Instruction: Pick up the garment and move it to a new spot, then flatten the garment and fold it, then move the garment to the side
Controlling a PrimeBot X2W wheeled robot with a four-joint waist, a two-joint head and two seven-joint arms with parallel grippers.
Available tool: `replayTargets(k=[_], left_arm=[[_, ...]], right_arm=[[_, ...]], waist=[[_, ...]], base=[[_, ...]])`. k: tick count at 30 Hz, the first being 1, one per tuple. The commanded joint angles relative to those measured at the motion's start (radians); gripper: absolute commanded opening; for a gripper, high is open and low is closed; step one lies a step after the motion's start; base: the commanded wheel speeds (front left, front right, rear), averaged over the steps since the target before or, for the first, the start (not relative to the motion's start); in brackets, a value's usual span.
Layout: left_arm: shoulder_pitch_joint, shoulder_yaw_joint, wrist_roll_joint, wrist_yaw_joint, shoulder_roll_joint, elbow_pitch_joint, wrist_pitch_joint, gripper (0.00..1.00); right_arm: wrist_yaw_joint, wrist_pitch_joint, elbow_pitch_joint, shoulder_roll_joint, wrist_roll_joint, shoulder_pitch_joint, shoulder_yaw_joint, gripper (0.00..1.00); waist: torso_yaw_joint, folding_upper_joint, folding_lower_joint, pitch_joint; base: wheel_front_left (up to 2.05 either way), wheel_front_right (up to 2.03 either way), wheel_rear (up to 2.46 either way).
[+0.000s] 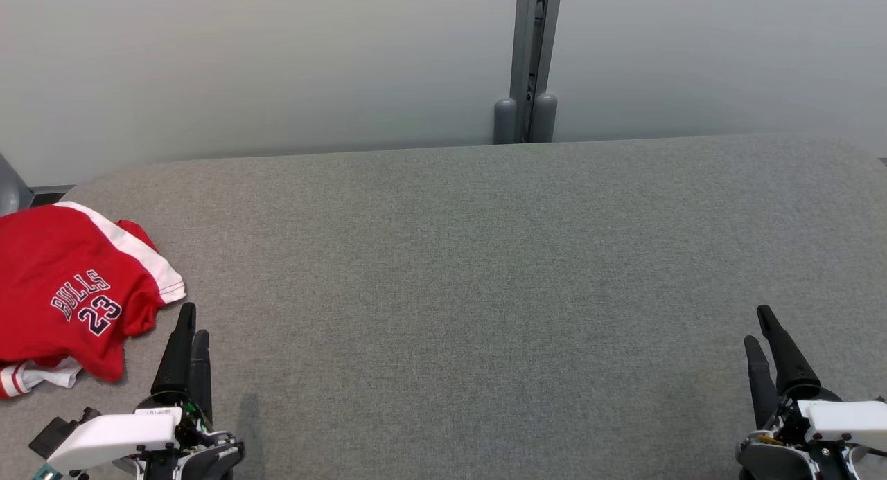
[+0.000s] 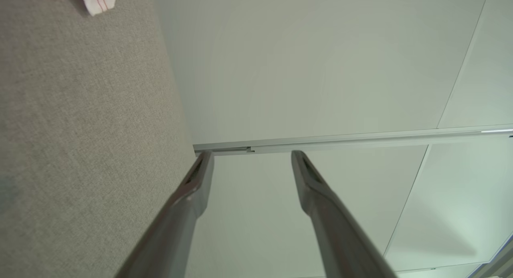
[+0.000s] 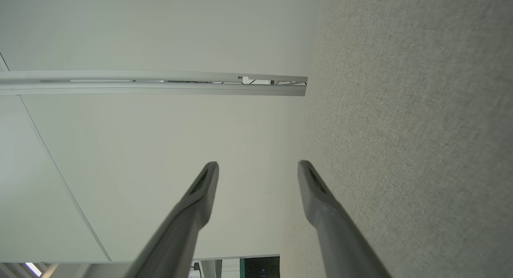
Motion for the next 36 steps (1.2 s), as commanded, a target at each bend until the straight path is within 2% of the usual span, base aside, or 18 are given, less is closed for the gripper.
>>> replayTargets(k=[1,7,10,21,36], left_arm=[[-0.038,-0.005,0.009,-0.002,0.009,-0.024,-0.011,1.00],[-0.052,-0.034,0.056,-0.002,0.027,-0.042,-0.049,1.00],[-0.059,-0.053,0.122,-0.002,0.045,-0.058,-0.070,1.00],[-0.063,-0.072,0.336,-0.002,0.057,-0.111,-0.115,1.00],[-0.054,-0.110,0.686,0.000,0.070,-0.103,-0.168,1.00]], right_arm=[[0.002,-0.015,-0.026,-0.017,-0.016,-0.027,0.006,1.00],[0.002,-0.049,-0.031,-0.045,-0.096,-0.039,0.033,1.00],[0.003,-0.066,-0.051,-0.052,-0.192,-0.049,0.032,1.00],[0.003,-0.111,-0.107,-0.076,-0.484,-0.052,0.046,1.00],[0.004,-0.164,-0.124,-0.104,-0.794,-0.035,0.098,1.00]], waist=[[0.000,-0.0001,0.0000,0.000],[0.001,-0.0001,0.0000,0.002],[0.001,-0.0001,0.0000,0.002],[0.002,-0.0001,0.0000,-0.002],[0.003,-0.0001,0.0000,-0.015]], base=[[0.00,0.00,0.00],[0.00,0.00,0.00],[0.00,0.00,0.00],[0.00,0.00,0.00],[0.00,0.00,0.00]])
